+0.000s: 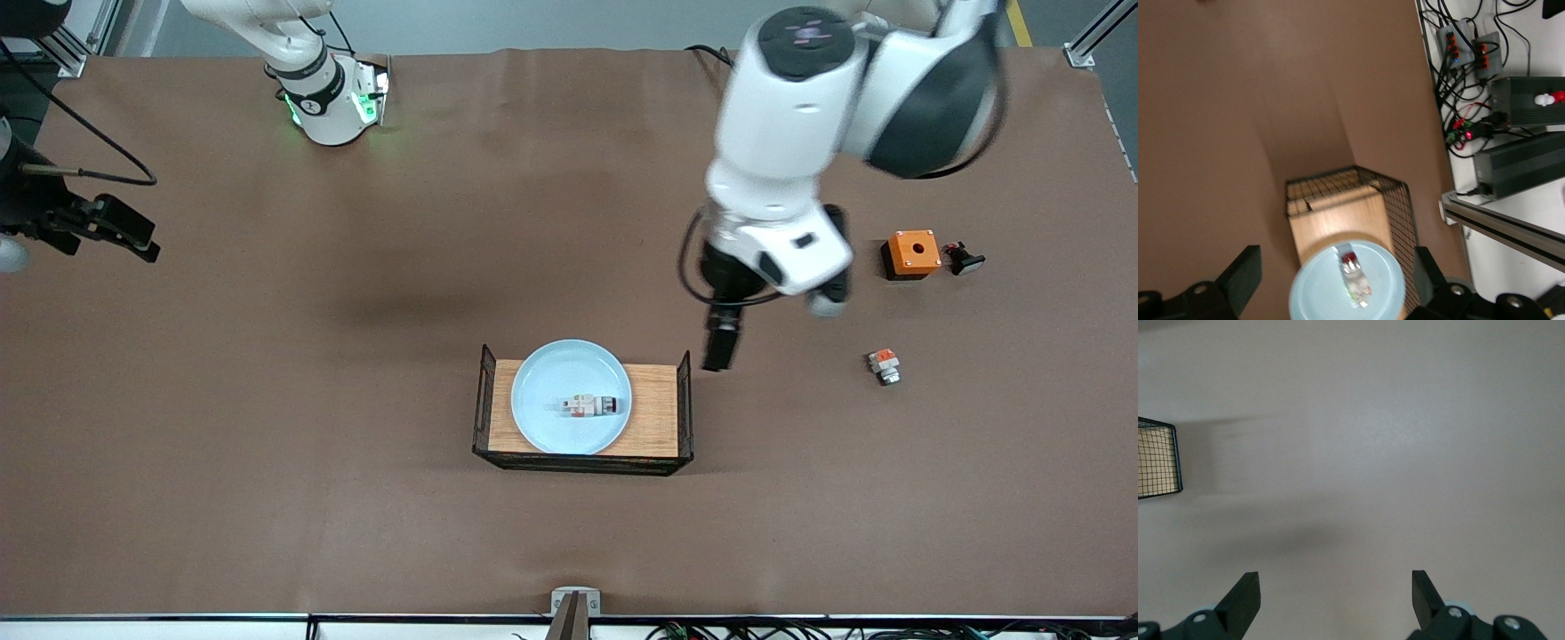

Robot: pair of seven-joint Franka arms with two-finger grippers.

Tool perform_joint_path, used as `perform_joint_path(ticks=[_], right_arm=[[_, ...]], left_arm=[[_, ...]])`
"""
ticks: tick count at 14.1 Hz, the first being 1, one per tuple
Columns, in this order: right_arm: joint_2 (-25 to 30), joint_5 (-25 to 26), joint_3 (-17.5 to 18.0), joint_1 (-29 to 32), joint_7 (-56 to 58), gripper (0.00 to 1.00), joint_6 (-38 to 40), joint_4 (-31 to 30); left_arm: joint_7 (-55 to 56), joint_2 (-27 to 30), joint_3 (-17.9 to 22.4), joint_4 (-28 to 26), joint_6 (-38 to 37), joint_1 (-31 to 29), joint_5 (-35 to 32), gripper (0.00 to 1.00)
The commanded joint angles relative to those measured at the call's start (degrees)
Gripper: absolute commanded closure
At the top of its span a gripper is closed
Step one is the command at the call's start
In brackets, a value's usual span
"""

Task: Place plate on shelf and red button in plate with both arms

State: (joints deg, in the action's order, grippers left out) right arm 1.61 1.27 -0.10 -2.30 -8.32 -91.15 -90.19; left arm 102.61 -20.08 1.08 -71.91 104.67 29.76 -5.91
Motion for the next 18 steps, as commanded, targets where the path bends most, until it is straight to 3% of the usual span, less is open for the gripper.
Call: perform_joint_path(ticks=[1,8,13,18], right_arm=[[3.0,0.2,0.2,0.3,-0.7,0.0,-1.8,-3.9],[2.1,0.6,0.1,0.5,-0.6,0.0,-3.1,-2.2],[1.8,0.7,0.1,0.5,-0.7,0.0,-3.7,-1.9],[1.7,1.0,0.1,0.6,-0.7,0.0,-3.8,-1.7]], left_arm=[[-12.5,4.6,-0.6,-1.3,-6.8,-5.8,3.6,0.0],[-35.7,6.5,-0.6,-1.3,-15.4,-15.5,4.1,0.0],[-62.5,9.1,-0.5,-1.3,-22.1,-25.5,8.9,0.0],[-83.3,9.6,-0.4,-2.0,-24.5,-27.5,9.0,0.0]])
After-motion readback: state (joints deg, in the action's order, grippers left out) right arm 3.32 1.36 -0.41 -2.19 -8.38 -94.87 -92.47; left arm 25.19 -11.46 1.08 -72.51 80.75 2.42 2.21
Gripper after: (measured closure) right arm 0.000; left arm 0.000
